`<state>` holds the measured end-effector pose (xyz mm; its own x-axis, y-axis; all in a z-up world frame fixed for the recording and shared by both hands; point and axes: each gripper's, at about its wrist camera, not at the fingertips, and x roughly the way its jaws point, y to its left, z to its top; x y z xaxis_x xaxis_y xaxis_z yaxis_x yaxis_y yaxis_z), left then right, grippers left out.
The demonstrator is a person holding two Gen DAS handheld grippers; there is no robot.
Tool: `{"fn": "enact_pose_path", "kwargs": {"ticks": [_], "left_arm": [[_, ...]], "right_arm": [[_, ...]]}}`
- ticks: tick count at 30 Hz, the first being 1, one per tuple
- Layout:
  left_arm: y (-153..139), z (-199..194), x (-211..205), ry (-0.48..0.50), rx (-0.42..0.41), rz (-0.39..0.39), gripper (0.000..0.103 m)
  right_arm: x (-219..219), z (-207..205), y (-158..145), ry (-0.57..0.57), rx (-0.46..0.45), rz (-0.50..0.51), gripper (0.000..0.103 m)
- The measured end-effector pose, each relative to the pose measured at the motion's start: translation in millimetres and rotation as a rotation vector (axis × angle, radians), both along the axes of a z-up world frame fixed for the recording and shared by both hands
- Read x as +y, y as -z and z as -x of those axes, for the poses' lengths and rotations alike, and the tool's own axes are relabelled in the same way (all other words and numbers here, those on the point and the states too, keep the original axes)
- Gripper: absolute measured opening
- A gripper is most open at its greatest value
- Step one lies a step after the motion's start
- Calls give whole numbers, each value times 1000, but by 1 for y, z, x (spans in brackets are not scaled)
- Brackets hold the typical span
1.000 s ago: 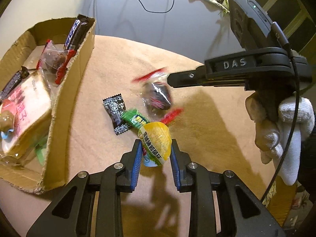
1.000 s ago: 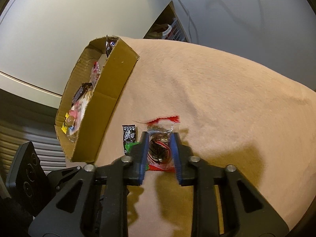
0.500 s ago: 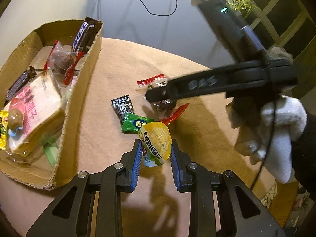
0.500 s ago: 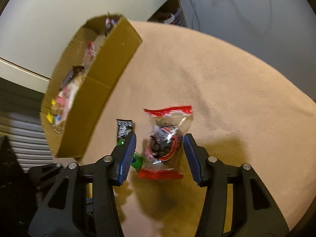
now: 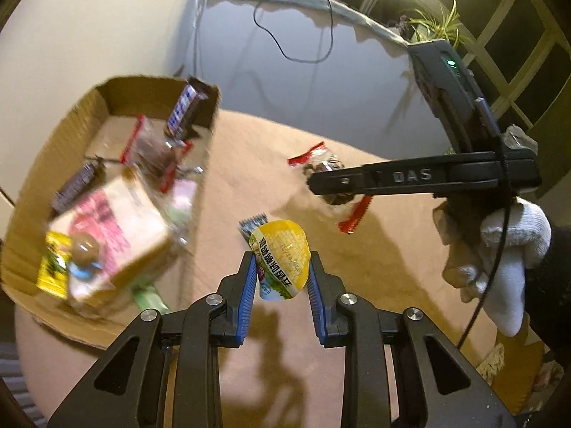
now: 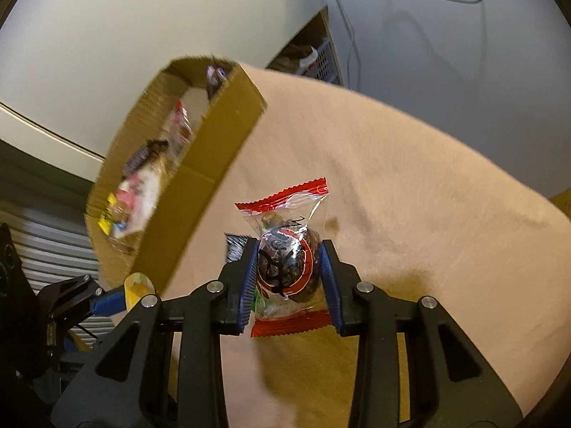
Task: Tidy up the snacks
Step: 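Grasp the yellow round candy with the left tool while the right tool grasps the red-wrapped cookie pack, then carry the yellow candy and red cookie pack over the box with both tools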
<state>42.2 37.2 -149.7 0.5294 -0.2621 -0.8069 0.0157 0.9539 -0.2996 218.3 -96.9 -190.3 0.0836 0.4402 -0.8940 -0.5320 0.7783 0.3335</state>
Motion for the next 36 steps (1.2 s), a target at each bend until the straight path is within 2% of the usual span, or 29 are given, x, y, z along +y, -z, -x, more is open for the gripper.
{"fn": "enact_pose_path", "kwargs": {"ticks": [7, 15, 21, 36], "left_arm": [[-9, -6, 35, -65, -22, -34, 26], [-11, -12, 77, -151, -16, -60, 26], [-10, -19, 99, -193, -9, -74, 26], [-3, -25, 119, -229, 4, -91, 26]], "right_arm": [[22, -2, -31, -25, -29, -55, 35], [60, 2, -44, -74, -36, -81, 35], [92, 6, -45, -109, -33, -81, 35], [126, 3, -31, -137, 0, -49, 35]]}}
